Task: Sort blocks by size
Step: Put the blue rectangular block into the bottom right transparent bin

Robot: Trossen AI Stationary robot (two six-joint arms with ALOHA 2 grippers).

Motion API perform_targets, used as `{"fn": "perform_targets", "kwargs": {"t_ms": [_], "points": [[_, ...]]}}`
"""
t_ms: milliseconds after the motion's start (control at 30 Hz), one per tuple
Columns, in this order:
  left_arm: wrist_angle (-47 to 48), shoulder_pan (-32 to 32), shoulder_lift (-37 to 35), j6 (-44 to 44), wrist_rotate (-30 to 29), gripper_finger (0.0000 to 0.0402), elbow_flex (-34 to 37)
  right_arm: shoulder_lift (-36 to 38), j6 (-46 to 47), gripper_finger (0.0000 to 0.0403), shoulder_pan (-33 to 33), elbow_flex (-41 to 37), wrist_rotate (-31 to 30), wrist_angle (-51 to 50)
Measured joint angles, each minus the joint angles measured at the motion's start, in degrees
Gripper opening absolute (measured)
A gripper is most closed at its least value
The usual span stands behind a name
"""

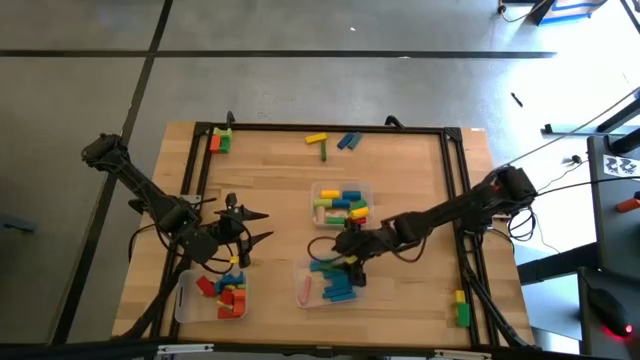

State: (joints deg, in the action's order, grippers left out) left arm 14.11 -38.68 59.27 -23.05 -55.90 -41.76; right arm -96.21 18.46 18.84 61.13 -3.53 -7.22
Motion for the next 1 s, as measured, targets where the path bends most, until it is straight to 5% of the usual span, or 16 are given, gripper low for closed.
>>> {"fn": "perform_targets", "kwargs": {"t_ms": [267, 667, 1000], "points": [[0.0, 0.1, 0.0, -0.1, 0.0, 0.021, 0.0, 8.6, -1.9, 0.0272, -7.8, 2.1, -8.0, -12.3], [0.3, 3.7, 0.0, 1.1, 0.0, 0.021, 0.0, 7.4, -9.8, 0.0272, -41.9, 2.0, -13.4, -15.7], [0.4, 6.3, 0.0, 1.3, -0.1, 0.021, 0.0, -6.9, -17.7, 0.0236, -59.4, 2.0, -1.6, -1.2]]}}
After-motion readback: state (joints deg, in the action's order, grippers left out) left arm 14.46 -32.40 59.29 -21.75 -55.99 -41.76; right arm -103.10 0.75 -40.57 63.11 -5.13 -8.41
